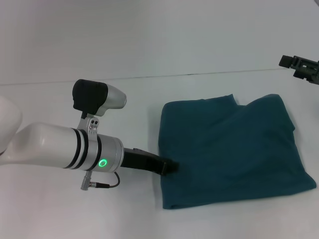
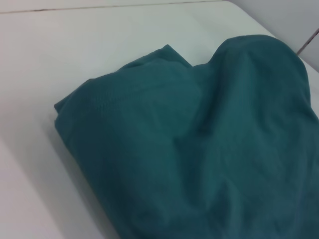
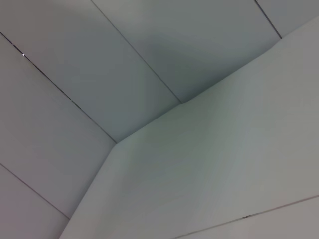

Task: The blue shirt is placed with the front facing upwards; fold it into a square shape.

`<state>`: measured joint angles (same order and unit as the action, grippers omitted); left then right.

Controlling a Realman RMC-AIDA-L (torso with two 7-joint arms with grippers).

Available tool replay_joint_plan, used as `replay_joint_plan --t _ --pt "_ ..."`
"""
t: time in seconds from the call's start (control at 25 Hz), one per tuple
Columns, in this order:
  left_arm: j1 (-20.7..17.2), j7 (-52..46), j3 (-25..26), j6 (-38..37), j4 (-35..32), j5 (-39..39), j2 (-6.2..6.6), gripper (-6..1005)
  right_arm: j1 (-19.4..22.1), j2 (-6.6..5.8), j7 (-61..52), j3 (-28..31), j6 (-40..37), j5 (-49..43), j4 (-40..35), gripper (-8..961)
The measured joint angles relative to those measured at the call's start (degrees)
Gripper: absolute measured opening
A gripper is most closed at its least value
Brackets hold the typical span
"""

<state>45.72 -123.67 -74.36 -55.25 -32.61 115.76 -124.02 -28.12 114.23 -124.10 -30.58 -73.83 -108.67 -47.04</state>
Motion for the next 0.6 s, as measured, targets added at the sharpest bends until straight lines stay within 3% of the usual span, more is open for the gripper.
replay_joint_plan --t 0.16,0.36,0.6 --pt "0.0 0.0 0.0 0.1 0.0 0.0 0.00 151 0.0 0.02 0.0 0.0 0.0 0.0 0.0 915" --pt "0.0 0.1 0.0 0.1 -0.1 0.0 0.00 -6 0.0 0.02 0.0 0.0 0.0 0.0 0.0 915" --pt "0.1 -0.1 0.0 0.1 -0.1 0.0 0.04 1 0.0 0.02 0.3 0.0 0.4 0.0 0.3 915"
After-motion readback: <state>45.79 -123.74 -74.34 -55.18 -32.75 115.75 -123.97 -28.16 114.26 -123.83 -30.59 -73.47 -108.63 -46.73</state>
